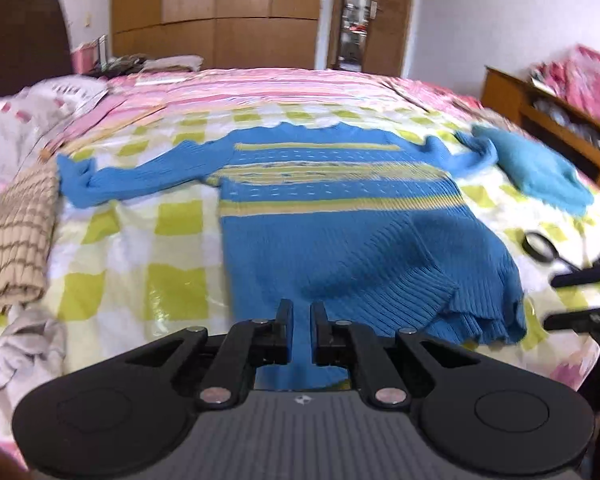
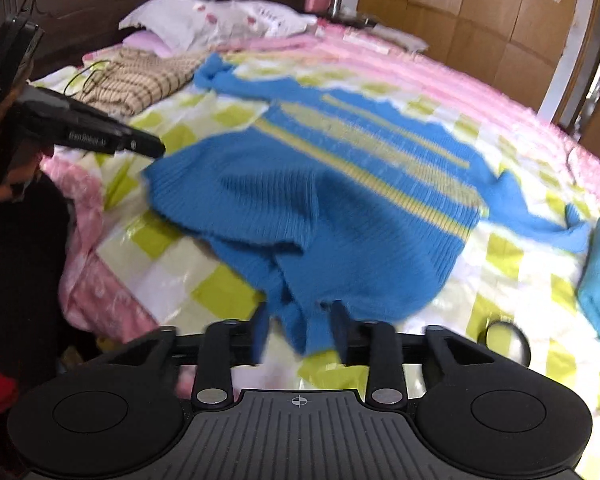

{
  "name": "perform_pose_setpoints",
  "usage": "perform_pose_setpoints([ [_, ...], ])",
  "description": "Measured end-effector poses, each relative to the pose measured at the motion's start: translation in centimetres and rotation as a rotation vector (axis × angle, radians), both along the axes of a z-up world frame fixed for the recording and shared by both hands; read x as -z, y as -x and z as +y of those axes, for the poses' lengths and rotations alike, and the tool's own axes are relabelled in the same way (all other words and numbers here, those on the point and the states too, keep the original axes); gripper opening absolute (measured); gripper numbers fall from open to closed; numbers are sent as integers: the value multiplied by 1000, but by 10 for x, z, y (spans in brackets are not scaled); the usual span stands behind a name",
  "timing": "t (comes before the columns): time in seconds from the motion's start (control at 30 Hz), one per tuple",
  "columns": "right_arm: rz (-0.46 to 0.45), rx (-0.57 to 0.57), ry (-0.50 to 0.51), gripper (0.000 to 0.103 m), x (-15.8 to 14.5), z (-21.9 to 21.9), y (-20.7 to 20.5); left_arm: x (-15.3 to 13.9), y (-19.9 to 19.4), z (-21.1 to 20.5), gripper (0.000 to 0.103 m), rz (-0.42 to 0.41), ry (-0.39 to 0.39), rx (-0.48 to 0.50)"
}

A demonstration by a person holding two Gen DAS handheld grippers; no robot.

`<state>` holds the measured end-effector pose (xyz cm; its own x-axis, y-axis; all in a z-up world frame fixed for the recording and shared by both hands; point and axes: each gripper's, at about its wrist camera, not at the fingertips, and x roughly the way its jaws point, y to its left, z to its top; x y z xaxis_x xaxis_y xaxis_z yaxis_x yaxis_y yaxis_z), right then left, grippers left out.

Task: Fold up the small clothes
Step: 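Pull the hem back with both grippers to unfold the sweater flat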

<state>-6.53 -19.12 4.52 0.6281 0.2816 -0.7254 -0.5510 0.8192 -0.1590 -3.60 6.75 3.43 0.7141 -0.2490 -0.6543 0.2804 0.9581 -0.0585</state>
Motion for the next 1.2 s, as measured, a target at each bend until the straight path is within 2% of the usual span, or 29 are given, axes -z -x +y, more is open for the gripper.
perform_pose_setpoints([
  [0.1,-63,-10,68,39,16,14,-5,9,1,-17,24,5,-62,41],
  [0.2,-101,-18,163,39,35,26,-11,21,2,-28,28,31,-116,66],
  [0.3,-106,-27,217,38,49,30,-14,29,-4,-33,29,68,-145,55],
  [0.4,-95,21,248,33,55,27,-20,35,-12,-36,29,84,-167,30],
  [0.43,-92,39,247,32,56,25,-19,37,-14,-35,29,94,-169,17],
  [0.5,-86,95,242,21,55,16,-19,41,-17,-32,29,119,-168,-19],
  [0.6,-80,230,200,17,46,-7,-19,37,-16,-20,29,124,-153,-104],
  [0.67,-65,334,158,16,39,-27,-18,34,-13,-10,28,118,-172,-176],
  [0.77,-20,464,84,16,32,-57,-15,30,-11,9,28,136,-139,-262],
  [0.87,-20,445,36,17,27,-61,-5,22,-4,11,28,102,-128,-255],
  [0.97,-48,438,87,17,28,-56,2,17,2,6,28,90,-125,-232],
  [1.03,-32,462,79,17,30,-60,0,16,2,4,28,81,-104,-210],
  [1.13,-47,433,23,18,24,-54,4,17,-3,0,29,117,-72,-172],
  [1.2,-71,383,-6,23,19,-42,5,21,-5,-4,29,139,-66,-172],
])
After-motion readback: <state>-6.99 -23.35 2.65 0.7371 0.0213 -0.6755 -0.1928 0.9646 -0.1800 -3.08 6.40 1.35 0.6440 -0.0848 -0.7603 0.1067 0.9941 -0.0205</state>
